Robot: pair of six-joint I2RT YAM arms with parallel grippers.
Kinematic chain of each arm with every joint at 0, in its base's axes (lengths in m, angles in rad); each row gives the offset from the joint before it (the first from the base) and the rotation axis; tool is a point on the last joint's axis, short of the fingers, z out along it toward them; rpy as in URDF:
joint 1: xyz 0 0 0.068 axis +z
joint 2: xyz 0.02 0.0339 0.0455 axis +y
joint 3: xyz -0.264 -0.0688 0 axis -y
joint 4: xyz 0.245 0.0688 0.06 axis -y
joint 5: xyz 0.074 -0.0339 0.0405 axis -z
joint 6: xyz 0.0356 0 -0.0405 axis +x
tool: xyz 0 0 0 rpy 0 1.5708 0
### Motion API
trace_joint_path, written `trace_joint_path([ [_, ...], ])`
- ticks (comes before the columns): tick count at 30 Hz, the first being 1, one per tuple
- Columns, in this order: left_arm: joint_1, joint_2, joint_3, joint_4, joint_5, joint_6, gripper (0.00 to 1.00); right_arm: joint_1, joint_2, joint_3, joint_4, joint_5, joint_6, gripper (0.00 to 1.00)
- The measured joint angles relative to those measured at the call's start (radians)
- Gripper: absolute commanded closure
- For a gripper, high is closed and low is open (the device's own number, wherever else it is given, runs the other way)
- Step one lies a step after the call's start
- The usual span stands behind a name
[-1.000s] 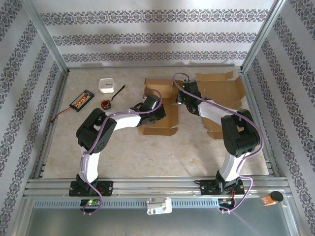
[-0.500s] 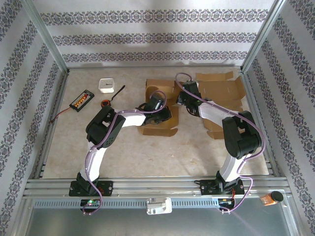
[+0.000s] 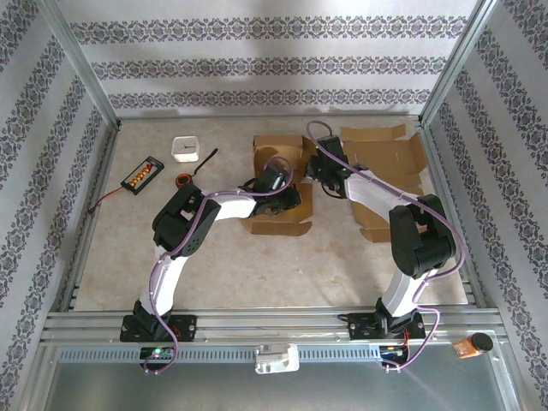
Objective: Fold the paper box
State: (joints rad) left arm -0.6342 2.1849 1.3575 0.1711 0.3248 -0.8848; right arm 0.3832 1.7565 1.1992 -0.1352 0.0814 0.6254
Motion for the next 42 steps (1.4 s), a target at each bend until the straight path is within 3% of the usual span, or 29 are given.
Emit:
trace_joint_path([
  [12,-0.001,-0.057,-0.056,-0.014,-0.006,0.047,0.96,0.001,0.000,0.015,-0.060,0.055,-0.048,0.92],
  [22,-0.027,-0.095,-0.055,-0.009,-0.017,0.016,1.00,0.001,0.000,0.015,-0.060,0.074,-0.064,0.92],
  [42,-0.051,0.027,0.090,-0.111,-0.064,0.043,1.00,0.021,0.000,0.019,-0.092,0.057,-0.039,0.92],
])
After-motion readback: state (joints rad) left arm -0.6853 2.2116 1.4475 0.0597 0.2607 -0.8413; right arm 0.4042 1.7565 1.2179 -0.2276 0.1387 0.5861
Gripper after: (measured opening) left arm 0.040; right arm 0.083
